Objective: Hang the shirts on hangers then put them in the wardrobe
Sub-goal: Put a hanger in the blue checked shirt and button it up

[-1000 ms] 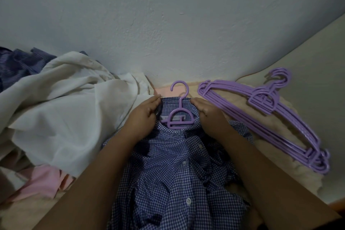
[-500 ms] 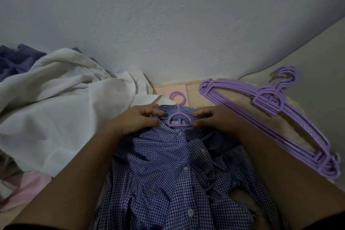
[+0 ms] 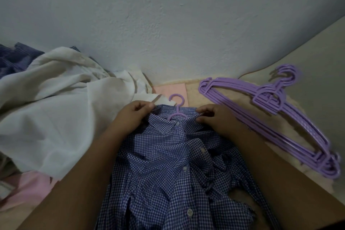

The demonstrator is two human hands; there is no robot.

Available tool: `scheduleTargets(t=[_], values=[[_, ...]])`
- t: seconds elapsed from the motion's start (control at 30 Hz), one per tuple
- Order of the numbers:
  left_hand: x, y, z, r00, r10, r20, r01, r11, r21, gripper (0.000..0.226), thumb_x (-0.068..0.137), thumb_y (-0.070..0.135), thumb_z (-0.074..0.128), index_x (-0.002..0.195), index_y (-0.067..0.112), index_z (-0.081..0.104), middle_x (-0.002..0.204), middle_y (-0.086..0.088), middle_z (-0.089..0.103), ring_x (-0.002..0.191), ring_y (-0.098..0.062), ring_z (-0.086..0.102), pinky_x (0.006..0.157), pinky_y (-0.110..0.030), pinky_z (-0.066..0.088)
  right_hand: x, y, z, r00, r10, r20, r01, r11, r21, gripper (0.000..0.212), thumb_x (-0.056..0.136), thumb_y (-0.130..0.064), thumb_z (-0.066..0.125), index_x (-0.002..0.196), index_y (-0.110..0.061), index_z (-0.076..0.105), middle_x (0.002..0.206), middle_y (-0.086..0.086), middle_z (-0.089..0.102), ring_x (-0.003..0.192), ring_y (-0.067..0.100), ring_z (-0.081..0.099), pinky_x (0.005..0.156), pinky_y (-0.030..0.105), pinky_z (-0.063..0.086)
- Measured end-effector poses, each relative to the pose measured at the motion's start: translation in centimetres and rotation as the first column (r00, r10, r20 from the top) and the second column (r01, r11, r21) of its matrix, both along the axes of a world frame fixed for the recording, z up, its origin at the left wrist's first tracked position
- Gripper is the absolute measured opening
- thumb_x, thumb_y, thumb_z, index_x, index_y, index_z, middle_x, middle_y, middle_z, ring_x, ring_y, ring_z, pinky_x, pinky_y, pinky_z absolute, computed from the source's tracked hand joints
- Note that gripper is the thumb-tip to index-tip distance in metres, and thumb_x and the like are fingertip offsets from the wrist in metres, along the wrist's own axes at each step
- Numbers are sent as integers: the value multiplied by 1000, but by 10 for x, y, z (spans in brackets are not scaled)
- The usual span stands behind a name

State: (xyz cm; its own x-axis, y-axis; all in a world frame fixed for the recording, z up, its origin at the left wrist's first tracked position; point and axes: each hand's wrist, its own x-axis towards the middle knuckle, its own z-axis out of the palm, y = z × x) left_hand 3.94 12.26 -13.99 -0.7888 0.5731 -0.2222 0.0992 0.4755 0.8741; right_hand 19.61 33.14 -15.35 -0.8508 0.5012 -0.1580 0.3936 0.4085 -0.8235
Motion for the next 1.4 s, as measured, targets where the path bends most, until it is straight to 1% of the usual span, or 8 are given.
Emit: scheduleTargets(t=[0.2,0.33,0.5,0.77,0.93,1.07,1.27,1.4], values=[[2,-2,-4,967,41,252,-53,998,41,25,93,25,60,116,15,62,100,-6,68,82,-20,61,79,-31,49,5,-11,-6,991,-129,-41,127,990,-56,41,82,-10,71,121,-12,60,108,2,58,99,14,55,80,22,43],[-2,7,-3,780,110,616,-297,932,210,10,96,14,54,102,12,62,75,0,65,63,-12,50,50,-20,44,2,-12,-7,980,-185,-70,178,979,-99,37,83,-8,70,118,-10,61,104,3,57,97,13,54,79,22,42],[5,13,-10,682,46,730,-347,899,268,19,100,6,42,101,10,61,70,0,71,56,-9,66,51,-17,53,-2,-13,-11,981,-183,-60,179,981,-68,34,84,-8,69,117,-11,62,104,4,57,98,13,53,80,23,42],[14,7,-8,813,-53,580,-91,972,217,34,93,-11,39,117,0,61,111,-19,68,96,-27,66,83,-31,56,0,-13,-5,999,31,21,-30,998,-48,34,84,-8,68,118,-14,64,110,-3,59,102,10,54,82,21,41],[10,9,0,826,-12,564,-193,934,302,47,85,-21,46,124,2,59,100,-15,71,86,-26,67,77,-30,58,-3,-9,-9,997,-78,-3,78,997,7,7,84,-11,68,88,-16,66,91,-1,61,90,14,57,74,21,41],[11,9,1,921,87,380,-148,979,136,43,85,-9,61,122,12,63,92,-6,70,74,-16,67,60,-20,57,-6,-9,-11,998,-55,19,55,998,40,11,84,-12,68,93,-16,66,95,-2,62,90,12,57,75,20,41],[4,7,-7,982,139,128,-145,989,37,29,88,18,66,118,20,65,109,-2,69,93,-15,66,83,-26,52,-25,-7,-1,993,-111,-46,110,994,-17,28,87,-24,65,113,-14,65,107,2,64,98,13,57,82,24,42],[-3,10,-6,997,37,62,-35,999,-36,44,87,33,68,128,22,59,111,6,62,87,-3,59,67,-14,42,-53,-3,1,998,-43,-35,44,999,14,38,87,-20,66,123,-7,60,123,7,61,109,14,55,86,20,39]])
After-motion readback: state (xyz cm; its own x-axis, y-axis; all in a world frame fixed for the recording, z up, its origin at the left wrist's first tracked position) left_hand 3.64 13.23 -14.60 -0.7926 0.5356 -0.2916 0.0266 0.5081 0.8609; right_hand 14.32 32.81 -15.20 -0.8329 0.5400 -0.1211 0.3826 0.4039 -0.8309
